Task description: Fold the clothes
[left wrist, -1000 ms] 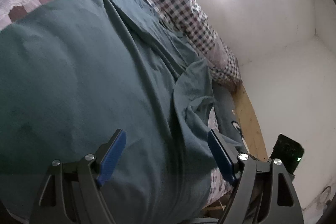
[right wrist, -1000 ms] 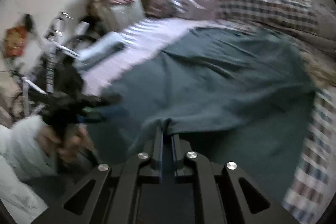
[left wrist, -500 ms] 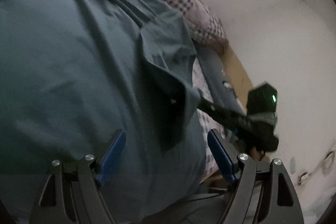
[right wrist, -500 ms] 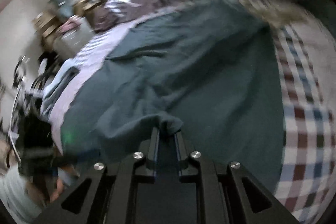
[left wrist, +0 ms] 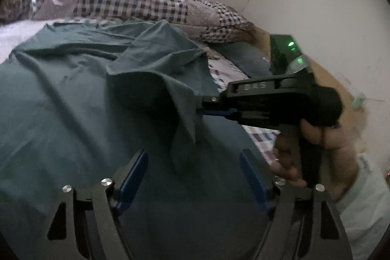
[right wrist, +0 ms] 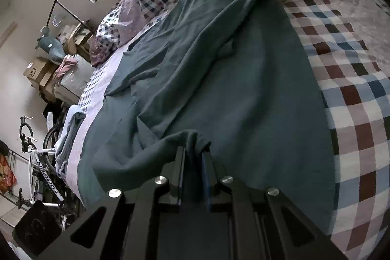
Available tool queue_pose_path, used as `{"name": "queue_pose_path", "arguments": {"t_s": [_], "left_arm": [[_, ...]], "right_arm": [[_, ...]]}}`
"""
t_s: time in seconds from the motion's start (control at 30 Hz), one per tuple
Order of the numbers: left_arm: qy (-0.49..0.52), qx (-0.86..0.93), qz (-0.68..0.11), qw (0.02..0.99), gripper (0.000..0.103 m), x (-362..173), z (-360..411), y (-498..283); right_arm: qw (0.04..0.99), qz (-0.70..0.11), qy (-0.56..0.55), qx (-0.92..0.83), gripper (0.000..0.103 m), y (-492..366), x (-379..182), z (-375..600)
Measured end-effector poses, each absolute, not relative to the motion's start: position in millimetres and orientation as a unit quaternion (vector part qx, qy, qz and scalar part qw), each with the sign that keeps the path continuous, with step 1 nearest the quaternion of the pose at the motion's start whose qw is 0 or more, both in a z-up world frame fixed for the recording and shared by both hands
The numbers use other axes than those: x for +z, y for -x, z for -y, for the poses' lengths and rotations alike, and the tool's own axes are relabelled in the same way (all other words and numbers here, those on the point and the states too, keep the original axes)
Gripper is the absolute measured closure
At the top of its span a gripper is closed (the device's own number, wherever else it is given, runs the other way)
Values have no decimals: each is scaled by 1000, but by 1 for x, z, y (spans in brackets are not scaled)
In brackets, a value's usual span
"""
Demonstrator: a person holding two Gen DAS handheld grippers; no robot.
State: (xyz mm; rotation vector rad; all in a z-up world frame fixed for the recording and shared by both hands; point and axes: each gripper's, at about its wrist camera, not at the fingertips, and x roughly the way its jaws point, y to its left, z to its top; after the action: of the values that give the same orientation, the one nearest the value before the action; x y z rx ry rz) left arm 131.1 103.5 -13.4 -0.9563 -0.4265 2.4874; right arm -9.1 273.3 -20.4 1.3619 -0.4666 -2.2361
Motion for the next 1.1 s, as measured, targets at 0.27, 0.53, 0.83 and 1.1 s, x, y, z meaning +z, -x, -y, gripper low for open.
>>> {"name": "queue_pose_path", "arguments": {"t_s": [0.27,0.53,0.83,1.1], "left_arm": [[367,900,130,197,75,-27,-119,-115],[345,888,191,238,102,-1,-89,-120],[338,884,202,253,102,20,-56,-139],[330,874,204,292,102,25,-54,-139]], "right_arm": [[246,161,-496,-817,89,3,-19,-277],[262,152,-488,-818,89,-3,-10,-284],[275,123,-447,-842,54,-10,18,-288],[208,88,-417,-881,52,32,63,-293]]}}
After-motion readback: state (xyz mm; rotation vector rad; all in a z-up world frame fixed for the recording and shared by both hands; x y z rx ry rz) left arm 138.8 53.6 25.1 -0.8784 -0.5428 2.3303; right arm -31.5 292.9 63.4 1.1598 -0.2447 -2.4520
